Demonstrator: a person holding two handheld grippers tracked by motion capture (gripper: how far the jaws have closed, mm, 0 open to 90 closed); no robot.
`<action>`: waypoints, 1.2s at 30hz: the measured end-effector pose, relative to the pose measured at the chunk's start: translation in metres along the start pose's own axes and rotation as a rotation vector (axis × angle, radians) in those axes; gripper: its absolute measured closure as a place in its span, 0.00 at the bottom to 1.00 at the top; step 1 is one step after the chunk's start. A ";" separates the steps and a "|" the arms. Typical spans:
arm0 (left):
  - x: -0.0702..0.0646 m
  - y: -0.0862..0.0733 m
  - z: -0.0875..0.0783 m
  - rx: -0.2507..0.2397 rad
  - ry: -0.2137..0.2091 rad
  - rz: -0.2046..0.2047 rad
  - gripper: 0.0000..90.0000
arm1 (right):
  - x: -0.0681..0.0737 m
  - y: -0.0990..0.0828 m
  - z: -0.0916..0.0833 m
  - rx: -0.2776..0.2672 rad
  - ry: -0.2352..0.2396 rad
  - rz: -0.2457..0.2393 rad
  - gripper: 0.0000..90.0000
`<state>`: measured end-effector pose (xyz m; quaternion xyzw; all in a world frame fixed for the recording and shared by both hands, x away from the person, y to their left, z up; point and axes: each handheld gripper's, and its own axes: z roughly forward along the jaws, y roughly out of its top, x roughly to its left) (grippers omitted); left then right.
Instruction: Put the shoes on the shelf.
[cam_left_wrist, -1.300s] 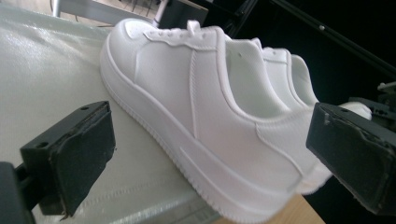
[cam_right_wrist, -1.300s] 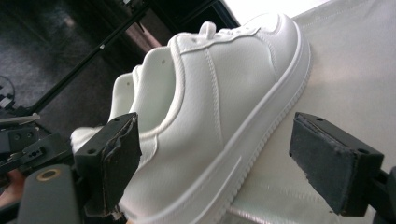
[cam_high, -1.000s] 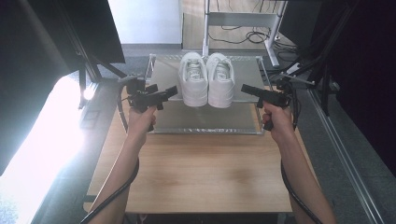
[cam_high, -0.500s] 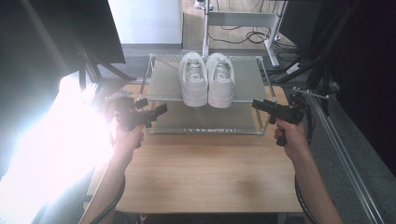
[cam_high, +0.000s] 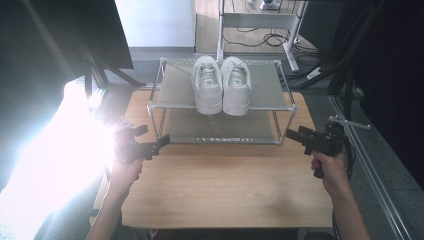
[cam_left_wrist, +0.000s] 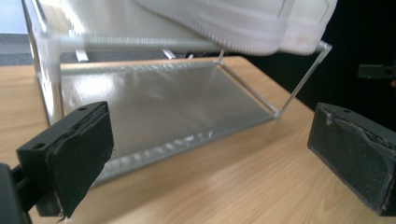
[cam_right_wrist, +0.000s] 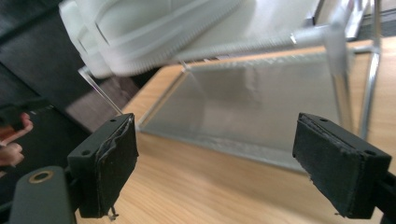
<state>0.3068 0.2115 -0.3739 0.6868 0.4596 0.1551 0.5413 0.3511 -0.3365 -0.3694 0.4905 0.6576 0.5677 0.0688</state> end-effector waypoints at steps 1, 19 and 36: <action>0.000 -0.004 -0.001 0.005 0.005 0.005 0.00 | -0.001 -0.004 -0.002 0.007 -0.010 -0.007 0.16; -0.004 -0.076 -0.002 0.080 0.092 0.025 0.00 | -0.002 -0.080 -0.005 0.098 -0.124 -0.105 0.13; -0.024 -0.124 0.029 0.271 0.174 0.145 0.00 | 0.013 -0.133 0.034 0.296 -0.239 -0.281 0.07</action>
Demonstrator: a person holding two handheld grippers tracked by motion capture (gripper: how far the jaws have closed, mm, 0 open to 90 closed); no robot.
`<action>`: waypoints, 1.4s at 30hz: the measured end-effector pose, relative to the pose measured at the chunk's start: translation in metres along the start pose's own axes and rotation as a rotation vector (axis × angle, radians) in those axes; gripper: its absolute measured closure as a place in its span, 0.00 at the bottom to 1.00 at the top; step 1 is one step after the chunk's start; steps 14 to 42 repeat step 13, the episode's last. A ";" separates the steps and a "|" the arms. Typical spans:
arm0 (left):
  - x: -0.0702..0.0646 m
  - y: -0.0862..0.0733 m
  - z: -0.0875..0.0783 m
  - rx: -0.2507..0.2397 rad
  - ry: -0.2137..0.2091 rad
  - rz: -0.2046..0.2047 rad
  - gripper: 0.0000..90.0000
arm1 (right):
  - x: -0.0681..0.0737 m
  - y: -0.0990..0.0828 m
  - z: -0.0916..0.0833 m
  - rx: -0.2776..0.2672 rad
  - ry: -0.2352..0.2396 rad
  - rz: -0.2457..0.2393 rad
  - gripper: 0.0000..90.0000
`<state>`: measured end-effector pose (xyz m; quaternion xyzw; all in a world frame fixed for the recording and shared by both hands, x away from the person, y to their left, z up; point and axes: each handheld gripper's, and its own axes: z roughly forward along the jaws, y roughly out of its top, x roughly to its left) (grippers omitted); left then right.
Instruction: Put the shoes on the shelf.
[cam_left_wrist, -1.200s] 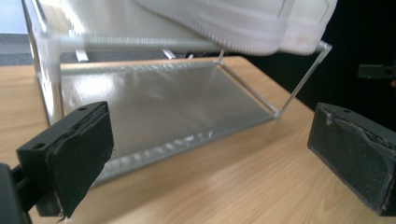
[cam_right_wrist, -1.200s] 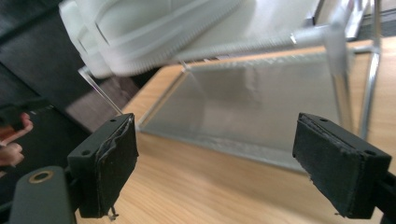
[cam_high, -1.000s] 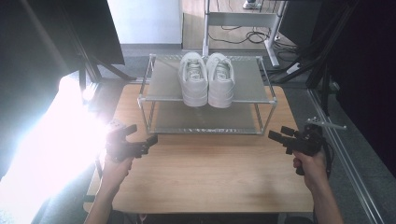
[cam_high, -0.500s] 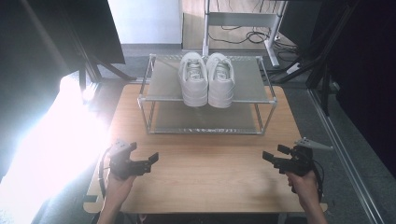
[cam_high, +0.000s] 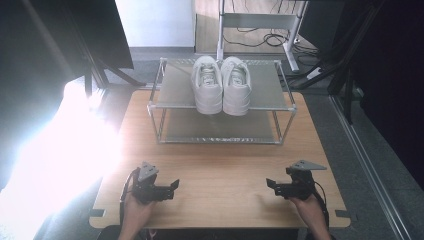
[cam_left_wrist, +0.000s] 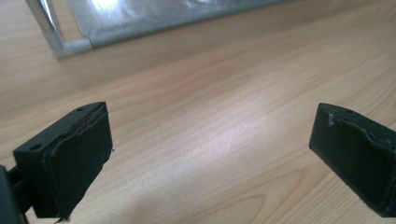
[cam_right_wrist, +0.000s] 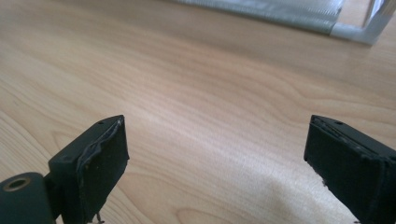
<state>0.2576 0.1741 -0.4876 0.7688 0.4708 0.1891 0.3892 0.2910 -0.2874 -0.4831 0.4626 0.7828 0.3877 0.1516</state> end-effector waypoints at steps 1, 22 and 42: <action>-0.002 -0.001 0.002 0.012 0.004 0.006 0.00 | 0.002 -0.001 0.002 0.008 -0.008 -0.014 0.07; -0.018 -0.007 0.019 0.127 0.053 0.098 0.00 | 0.014 -0.014 0.017 0.084 -0.020 -0.098 0.07; -0.018 -0.007 0.019 0.127 0.053 0.098 0.00 | 0.014 -0.014 0.017 0.084 -0.020 -0.098 0.07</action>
